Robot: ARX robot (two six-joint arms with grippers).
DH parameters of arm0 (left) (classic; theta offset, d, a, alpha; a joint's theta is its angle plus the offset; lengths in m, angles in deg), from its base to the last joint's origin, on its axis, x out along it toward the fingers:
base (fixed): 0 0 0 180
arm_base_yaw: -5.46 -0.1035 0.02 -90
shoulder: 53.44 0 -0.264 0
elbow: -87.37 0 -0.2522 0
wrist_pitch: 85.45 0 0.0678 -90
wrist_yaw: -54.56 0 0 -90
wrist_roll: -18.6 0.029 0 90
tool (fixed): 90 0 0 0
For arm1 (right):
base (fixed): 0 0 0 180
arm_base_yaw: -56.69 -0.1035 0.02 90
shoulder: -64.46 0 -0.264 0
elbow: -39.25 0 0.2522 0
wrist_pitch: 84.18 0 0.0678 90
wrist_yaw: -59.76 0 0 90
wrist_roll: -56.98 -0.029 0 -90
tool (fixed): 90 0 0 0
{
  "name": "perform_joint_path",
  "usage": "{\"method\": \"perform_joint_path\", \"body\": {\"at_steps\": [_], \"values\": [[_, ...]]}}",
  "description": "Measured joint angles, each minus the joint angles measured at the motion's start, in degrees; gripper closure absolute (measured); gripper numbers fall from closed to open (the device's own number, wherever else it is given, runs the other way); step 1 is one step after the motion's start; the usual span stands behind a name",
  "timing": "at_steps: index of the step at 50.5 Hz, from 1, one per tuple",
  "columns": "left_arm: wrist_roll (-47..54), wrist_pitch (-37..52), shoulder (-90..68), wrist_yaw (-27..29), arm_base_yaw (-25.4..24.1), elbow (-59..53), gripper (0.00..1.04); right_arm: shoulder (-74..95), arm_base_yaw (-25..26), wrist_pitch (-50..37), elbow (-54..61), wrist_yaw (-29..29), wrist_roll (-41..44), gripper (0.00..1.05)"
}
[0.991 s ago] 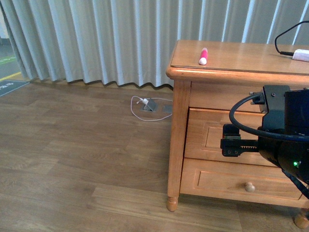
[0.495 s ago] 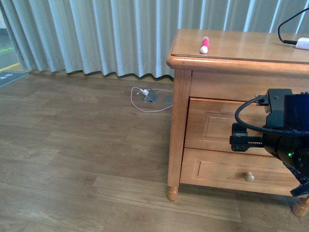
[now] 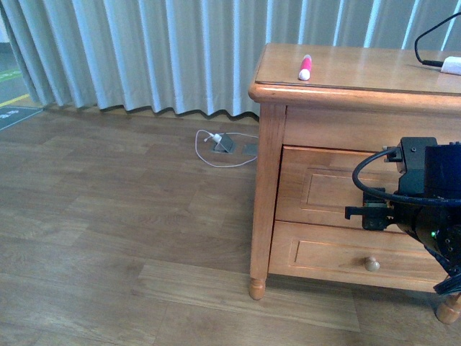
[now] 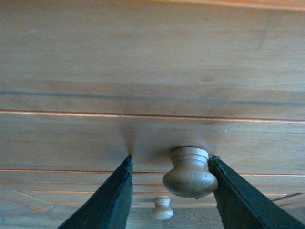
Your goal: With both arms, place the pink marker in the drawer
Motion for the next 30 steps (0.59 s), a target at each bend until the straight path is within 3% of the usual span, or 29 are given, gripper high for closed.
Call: {"method": "perform_joint_path", "body": {"at_steps": [6,19,30], "values": [[0.0,0.0,0.0,0.0,0.0,0.0,0.06,-0.09,0.74,1.68,-0.09,0.22,-1.01,0.8],[0.0,0.0,0.0,0.0,0.0,0.0,0.06,-2.62,0.72,4.74,1.29,1.36,-3.67,0.81],[0.0,0.0,0.0,0.0,0.0,0.0,0.06,-12.57,-0.52,12.44,11.78,2.62,-7.76,0.82]]}}
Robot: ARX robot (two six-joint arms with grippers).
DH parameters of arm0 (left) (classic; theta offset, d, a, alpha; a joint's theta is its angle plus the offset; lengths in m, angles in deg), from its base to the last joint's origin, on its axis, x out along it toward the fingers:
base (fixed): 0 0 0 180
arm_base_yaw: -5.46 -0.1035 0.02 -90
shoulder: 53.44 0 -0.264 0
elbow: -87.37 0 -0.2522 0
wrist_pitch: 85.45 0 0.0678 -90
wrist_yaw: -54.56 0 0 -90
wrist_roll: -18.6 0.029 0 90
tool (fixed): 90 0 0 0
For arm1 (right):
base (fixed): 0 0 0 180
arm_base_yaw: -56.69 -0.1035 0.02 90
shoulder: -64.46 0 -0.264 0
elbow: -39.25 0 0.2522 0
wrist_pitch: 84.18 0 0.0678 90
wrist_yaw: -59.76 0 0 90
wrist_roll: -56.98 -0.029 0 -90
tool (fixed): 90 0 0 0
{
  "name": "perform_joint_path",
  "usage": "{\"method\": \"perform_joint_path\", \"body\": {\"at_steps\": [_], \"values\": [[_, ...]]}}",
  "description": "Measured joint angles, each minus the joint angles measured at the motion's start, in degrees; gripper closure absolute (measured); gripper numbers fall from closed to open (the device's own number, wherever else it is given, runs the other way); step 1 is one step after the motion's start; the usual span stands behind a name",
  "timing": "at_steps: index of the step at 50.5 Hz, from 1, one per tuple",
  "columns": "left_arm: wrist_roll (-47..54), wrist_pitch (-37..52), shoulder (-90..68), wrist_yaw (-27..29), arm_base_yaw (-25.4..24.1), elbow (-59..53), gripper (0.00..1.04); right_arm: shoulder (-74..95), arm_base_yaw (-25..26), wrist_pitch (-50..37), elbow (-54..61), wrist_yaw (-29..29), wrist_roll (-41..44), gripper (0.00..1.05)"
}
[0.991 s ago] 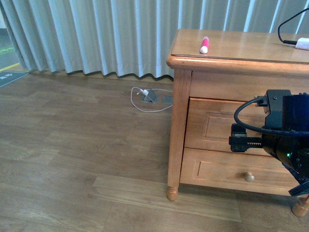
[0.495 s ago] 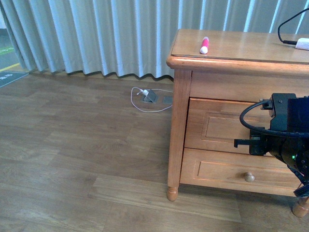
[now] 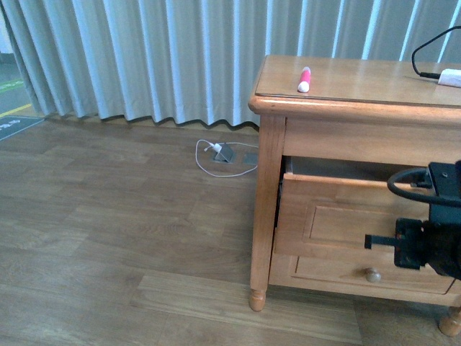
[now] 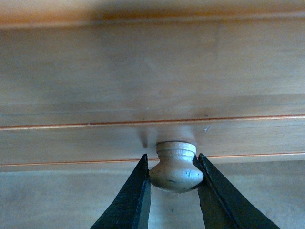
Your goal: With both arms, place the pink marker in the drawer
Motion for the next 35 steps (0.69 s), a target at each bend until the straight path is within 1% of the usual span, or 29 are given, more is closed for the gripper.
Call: {"method": "perform_joint_path", "body": {"at_steps": [15,16,20,21,26,27,32,33,35], "values": [[0.0,0.0,0.0,0.0,0.0,0.0,0.06,-13.0,-1.25,-2.12,18.62,3.89,-2.49,0.82],[0.0,0.0,0.0,0.0,0.0,0.0,0.06,-13.94,-1.25,-2.25,19.91,4.22,-2.6,0.8],[0.0,0.0,0.0,0.0,0.0,0.0,0.06,-17.33,-1.25,-2.38,23.74,4.92,-3.5,0.67],[0.0,0.0,0.0,0.0,0.0,0.0,0.06,-17.9,-1.25,-2.34,24.15,4.94,-3.65,0.66],[0.0,0.0,0.0,0.0,0.0,0.0,0.06,-23.89,-1.22,-0.2,26.93,5.88,-4.44,0.5],[0.0,0.0,0.0,0.0,0.0,0.0,0.06,-24.65,-1.18,0.26,27.15,6.08,-4.52,0.48],[0.0,0.0,0.0,0.0,0.0,0.0,0.06,-33.33,-0.61,6.54,28.87,8.55,-6.03,0.32],[0.0,0.0,0.0,0.0,0.0,0.0,0.06,-34.47,-0.5,7.37,29.05,8.83,-6.16,0.3],[0.0,0.0,0.0,0.0,0.0,0.0,0.06,-39.23,-0.11,10.95,29.59,9.94,-6.64,0.23]]}}
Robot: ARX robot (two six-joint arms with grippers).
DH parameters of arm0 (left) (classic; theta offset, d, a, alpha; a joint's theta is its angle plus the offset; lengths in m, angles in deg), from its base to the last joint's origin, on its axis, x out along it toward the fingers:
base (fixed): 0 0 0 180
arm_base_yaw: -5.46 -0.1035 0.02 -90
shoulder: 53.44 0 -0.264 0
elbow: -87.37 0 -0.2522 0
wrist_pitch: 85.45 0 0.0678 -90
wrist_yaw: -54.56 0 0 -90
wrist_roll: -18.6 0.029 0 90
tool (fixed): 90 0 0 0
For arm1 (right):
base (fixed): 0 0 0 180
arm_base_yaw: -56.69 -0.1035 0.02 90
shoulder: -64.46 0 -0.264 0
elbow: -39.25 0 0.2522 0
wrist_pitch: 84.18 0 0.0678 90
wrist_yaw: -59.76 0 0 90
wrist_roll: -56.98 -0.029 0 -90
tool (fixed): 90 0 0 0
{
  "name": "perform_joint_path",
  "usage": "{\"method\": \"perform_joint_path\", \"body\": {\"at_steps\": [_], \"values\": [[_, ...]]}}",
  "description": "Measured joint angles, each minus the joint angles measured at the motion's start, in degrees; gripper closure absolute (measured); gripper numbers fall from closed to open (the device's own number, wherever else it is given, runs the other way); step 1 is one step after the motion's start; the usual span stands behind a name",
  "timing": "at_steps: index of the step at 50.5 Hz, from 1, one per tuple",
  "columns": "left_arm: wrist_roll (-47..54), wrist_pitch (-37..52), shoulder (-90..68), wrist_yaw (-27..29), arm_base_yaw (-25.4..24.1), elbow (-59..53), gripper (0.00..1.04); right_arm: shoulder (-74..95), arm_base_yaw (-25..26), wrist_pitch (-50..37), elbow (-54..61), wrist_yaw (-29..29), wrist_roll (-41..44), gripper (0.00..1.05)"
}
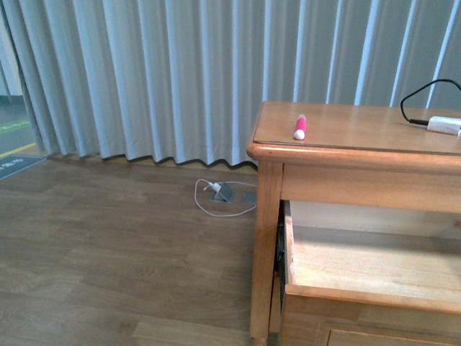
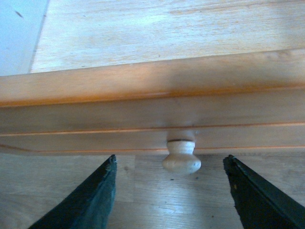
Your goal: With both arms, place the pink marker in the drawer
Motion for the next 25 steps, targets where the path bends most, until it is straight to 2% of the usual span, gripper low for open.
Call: {"method": "perform_joint_path", "body": {"at_steps": [6,14,25], "values": [[0.0,0.0,0.0,0.0,0.0,0.0,0.06,-14.16,1.57,11.23,0.24,3.39,-0.37,0.06],[0.0,0.0,0.0,0.0,0.0,0.0,0.06,-31.19,4.85,27.15,-1.49,8.24,0.48,0.08],[0.0,0.0,0.0,0.0,0.0,0.0,0.06,-46.47,10.6,43.69,-7.28,16.13,5.53,0.08]]}}
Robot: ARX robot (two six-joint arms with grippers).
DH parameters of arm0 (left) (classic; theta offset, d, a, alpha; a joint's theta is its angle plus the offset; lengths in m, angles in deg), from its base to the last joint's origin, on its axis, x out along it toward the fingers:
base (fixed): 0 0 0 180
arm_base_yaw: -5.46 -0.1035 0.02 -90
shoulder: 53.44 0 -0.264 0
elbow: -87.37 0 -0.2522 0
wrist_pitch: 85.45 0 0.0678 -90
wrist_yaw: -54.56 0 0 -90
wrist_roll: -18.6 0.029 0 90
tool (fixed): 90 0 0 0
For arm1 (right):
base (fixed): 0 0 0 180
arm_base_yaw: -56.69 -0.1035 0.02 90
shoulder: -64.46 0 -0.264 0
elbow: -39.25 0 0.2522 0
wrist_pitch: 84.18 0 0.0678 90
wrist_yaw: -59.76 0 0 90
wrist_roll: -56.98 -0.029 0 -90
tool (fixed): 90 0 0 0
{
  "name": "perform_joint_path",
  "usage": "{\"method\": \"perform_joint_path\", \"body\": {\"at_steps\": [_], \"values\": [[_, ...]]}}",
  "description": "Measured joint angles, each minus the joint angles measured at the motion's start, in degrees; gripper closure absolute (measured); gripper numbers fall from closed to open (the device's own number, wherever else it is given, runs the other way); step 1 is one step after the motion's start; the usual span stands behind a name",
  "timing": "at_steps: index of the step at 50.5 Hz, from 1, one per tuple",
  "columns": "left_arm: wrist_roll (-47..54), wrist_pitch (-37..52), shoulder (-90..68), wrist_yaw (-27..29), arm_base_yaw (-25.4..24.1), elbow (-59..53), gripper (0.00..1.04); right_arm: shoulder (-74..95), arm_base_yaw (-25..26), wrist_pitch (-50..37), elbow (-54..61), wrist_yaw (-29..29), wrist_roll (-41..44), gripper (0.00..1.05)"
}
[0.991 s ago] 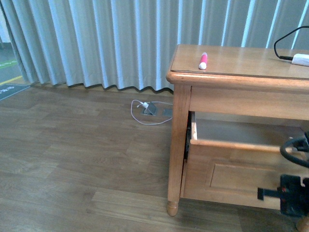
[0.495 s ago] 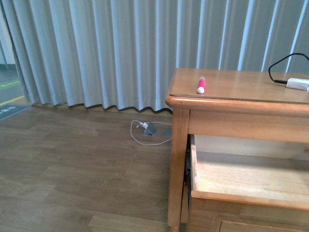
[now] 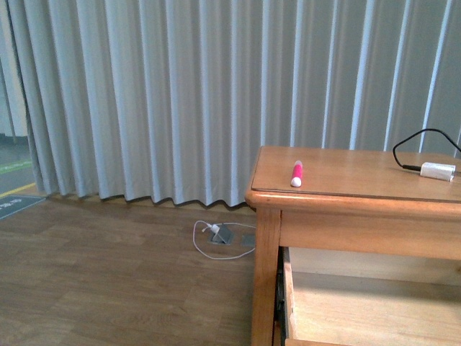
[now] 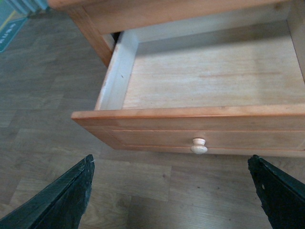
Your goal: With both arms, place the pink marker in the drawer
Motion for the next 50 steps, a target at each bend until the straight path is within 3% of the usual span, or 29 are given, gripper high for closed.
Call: {"method": "perform_joint_path", "body": {"at_steps": [11,43,45,46,48,50], "values": [[0.0,0.0,0.0,0.0,0.0,0.0,0.06,-4.66,5.51,2.84,-1.68,3.98,1.6,0.08],[0.0,0.0,0.0,0.0,0.0,0.0,0.06,-6.19,5.92,1.99,0.09,3.41,1.14,0.08],[0.74,0.92,-0.42,3.56,1.31,0.0,0.06,-6.19,5.92,1.99,0.09,3.41,1.14,0.08],[1.64,2.43,-1.25,9.84,3.13,0.02,0.06,-6.19,5.92,1.99,0.09,3.41,1.14,0.08],[1.79,3.02,-3.19,17.14,5.84,0.2,0.06,-6.19,5.92,1.99,0.09,3.41,1.14,0.08],[1.57,2.34,-5.55,19.69,7.17,0.74,0.06,-6.19,5.92,1.99,0.09,3.39,1.11,0.08]]}}
